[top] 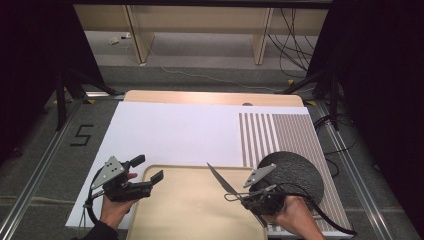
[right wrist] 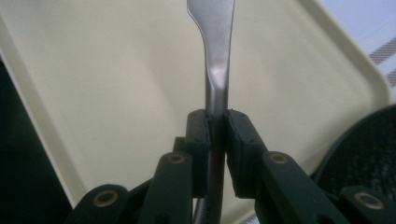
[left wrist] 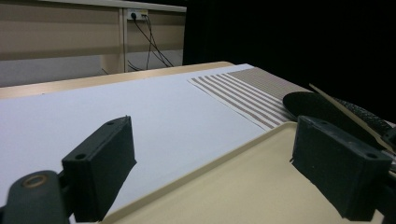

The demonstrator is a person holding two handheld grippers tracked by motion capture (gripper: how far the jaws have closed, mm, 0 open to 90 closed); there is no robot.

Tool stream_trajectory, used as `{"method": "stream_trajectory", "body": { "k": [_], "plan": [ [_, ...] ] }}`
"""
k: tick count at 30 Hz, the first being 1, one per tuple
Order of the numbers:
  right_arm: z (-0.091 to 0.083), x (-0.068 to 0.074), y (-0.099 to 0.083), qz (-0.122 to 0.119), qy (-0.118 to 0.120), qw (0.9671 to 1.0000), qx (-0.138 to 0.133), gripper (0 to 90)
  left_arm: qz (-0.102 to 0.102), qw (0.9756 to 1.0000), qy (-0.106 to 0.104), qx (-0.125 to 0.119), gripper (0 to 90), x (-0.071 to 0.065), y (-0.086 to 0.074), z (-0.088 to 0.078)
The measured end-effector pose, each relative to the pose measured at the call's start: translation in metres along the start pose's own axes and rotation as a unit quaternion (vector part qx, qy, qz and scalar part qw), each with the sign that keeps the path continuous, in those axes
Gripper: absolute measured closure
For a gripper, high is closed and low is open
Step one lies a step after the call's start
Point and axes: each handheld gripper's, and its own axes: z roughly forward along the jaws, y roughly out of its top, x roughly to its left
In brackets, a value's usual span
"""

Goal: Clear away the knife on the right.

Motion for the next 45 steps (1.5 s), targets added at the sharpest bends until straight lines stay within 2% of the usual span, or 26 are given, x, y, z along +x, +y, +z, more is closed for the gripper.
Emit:
{"method": "stream_trajectory", "body": {
  "k": [4,19,27,36,41,45],
  "plan": [
    [0.008,0.008,0.001,-0.002,0.011,0.9999,0.013,80.4,0.000,1.0000,0.001,-0.001,12.7,0.000,0.000,0.000],
    [0.028,0.020,-0.003,-0.012,0.031,0.9979,0.055,80.4,0.001,1.0000,0.002,0.000,12.7,0.000,0.000,0.000],
    [0.040,0.022,-0.004,-0.020,0.033,0.9959,0.082,80.3,0.001,1.0000,0.003,0.000,12.7,0.000,0.000,0.000],
    [0.050,0.024,-0.005,-0.018,0.022,0.9931,0.113,80.2,0.000,1.0000,0.003,-0.001,12.7,0.000,0.000,0.000],
    [0.056,0.025,-0.006,-0.020,0.028,0.9912,0.127,79.1,0.000,1.0000,0.003,-0.001,12.7,0.000,0.000,0.000],
    [0.053,0.025,-0.005,-0.020,0.034,0.9922,0.118,78.0,0.000,1.0000,0.004,-0.001,12.7,0.000,0.000,-0.001]
  ]
}}
